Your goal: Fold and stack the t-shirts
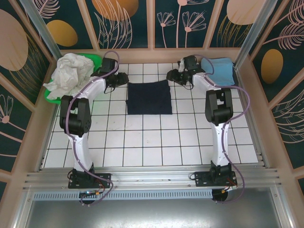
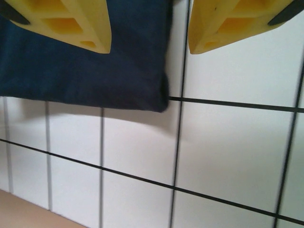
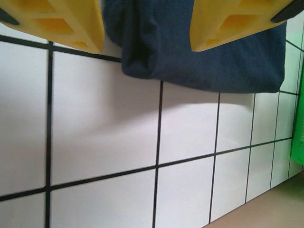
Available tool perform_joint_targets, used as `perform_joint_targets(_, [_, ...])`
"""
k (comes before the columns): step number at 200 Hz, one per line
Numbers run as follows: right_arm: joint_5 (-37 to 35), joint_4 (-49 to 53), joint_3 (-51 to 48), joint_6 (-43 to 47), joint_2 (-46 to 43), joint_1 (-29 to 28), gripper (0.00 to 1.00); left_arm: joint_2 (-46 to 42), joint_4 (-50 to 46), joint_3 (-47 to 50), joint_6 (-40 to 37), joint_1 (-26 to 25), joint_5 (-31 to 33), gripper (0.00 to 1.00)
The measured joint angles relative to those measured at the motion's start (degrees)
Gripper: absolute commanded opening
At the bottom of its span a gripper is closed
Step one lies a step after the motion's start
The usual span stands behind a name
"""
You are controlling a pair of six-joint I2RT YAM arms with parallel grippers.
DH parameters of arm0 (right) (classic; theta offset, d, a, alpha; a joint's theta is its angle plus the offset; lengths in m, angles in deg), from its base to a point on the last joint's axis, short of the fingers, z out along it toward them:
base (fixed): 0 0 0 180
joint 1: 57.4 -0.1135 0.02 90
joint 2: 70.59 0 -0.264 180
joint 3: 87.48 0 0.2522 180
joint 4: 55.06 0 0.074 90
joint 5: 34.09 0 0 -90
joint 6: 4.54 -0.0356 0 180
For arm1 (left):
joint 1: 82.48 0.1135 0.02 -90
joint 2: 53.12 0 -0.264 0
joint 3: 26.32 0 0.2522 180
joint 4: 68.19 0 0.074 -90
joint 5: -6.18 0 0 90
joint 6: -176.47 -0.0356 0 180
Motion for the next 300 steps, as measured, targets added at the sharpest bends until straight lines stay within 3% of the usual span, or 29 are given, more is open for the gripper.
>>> perform_joint_targets(18, [-1.92, -0.92, -1.20, 0.66, -1.25, 0.20, 0.51, 0.07, -0.13, 0.11, -0.68, 0.09, -0.35, 0.46])
perform_joint_targets(63, [-1.90, -8.00, -15.06, 1.07, -9.51, -3.21, 0.45, 0.13, 3.50, 2.75, -1.36, -2.71, -5.11, 0.43])
perform_joint_targets(98, [-0.20, -10.16, -13.22, 0.52, -6.05, -7.37, 0.34, 5.01, 5.95, 2.14, -1.38, -5.03, -6.62, 0.42])
perform_joint_targets(127, [-1.40, -9.38, -7.96, -0.94, 0.33, -6.45, 0.28, 10.29, 6.56, 1.99, -1.97, -4.48, -6.51, 0.42])
perform_joint_targets(162, [-2.01, -8.46, -7.69, -2.49, 1.97, -3.72, 0.28, 9.01, 7.96, 2.32, -2.14, -4.42, -6.60, 0.51])
perform_joint_targets(191, [-2.67, -10.03, -10.25, -3.08, 0.85, -3.15, 0.28, 2.14, 8.17, 7.89, -2.14, -4.90, -6.03, 0.53])
perform_joint_targets(213, [-4.17, -13.05, -17.59, -3.78, -3.45, -3.61, 0.28, -4.68, 10.01, 12.44, -1.90, -6.62, -5.51, 0.53])
perform_joint_targets(247, [-8.87, -17.07, -36.81, -7.30, -16.31, -5.35, 0.30, -12.55, 15.85, 23.50, 0.61, -12.83, -6.12, 0.50])
perform_joint_targets(279, [-12.50, -16.90, -54.42, -10.82, -30.67, -9.88, 0.34, -13.20, 19.06, 33.48, 3.30, -17.03, -8.59, 0.51])
perform_joint_targets(300, [-13.77, -13.16, -60.61, -12.59, -38.23, -13.44, 0.39, -11.28, 18.49, 33.92, 3.56, -17.05, -7.89, 0.49])
